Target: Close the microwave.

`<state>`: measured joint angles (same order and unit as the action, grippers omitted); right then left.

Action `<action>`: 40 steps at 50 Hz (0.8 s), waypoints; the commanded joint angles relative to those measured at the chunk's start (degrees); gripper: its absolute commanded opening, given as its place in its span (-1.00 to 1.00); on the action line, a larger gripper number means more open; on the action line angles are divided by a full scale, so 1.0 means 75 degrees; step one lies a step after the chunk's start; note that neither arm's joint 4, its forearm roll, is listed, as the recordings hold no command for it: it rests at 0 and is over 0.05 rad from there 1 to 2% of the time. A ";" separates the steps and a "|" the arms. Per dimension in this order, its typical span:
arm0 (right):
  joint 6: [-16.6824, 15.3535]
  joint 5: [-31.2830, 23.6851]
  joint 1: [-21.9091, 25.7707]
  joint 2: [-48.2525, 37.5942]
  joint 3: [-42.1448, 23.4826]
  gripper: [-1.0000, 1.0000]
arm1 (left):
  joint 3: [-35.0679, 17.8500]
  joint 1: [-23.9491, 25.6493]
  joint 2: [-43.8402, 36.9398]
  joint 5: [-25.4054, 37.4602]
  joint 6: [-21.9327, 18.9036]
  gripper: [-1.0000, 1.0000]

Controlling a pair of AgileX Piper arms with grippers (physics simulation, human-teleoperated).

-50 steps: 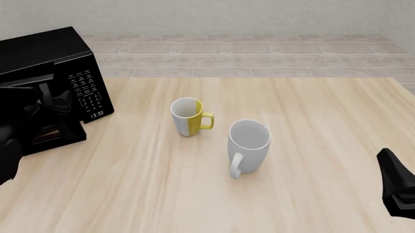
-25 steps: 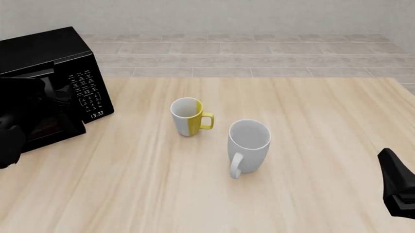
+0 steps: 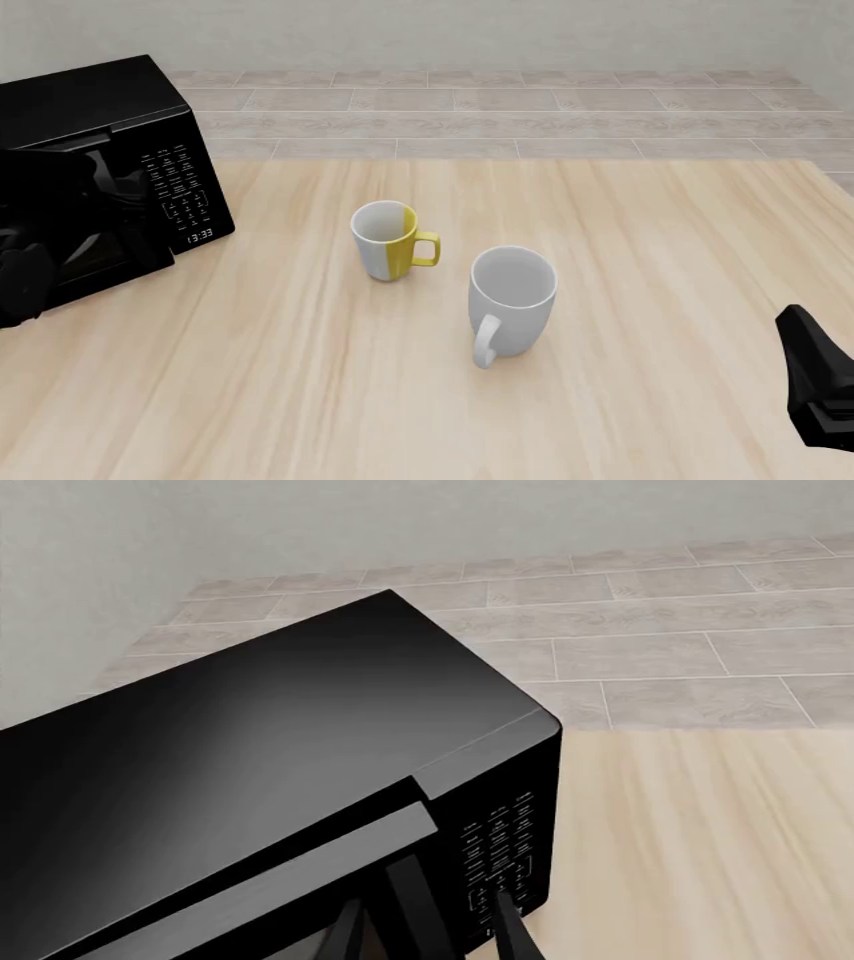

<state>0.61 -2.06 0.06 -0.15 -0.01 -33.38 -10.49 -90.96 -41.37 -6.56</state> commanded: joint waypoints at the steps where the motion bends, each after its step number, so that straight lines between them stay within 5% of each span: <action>1: 0.0036 0.0020 0.0006 0.0010 0.0000 1.00 | -0.0377 0.0001 -0.0845 0.0246 -0.0146 1.00; 25: 0.0028 -0.0013 0.0000 0.0017 0.0001 1.00 | -0.1053 -0.0307 -0.1690 0.0410 -0.0295 1.00; 40: 0.0017 0.0002 0.0027 0.0007 0.0000 1.00 | -0.0433 0.0021 -0.0919 0.0341 -0.0169 1.00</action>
<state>0.73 -2.05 0.15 -0.07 -0.01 -36.81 -11.84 -93.13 -39.28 -6.76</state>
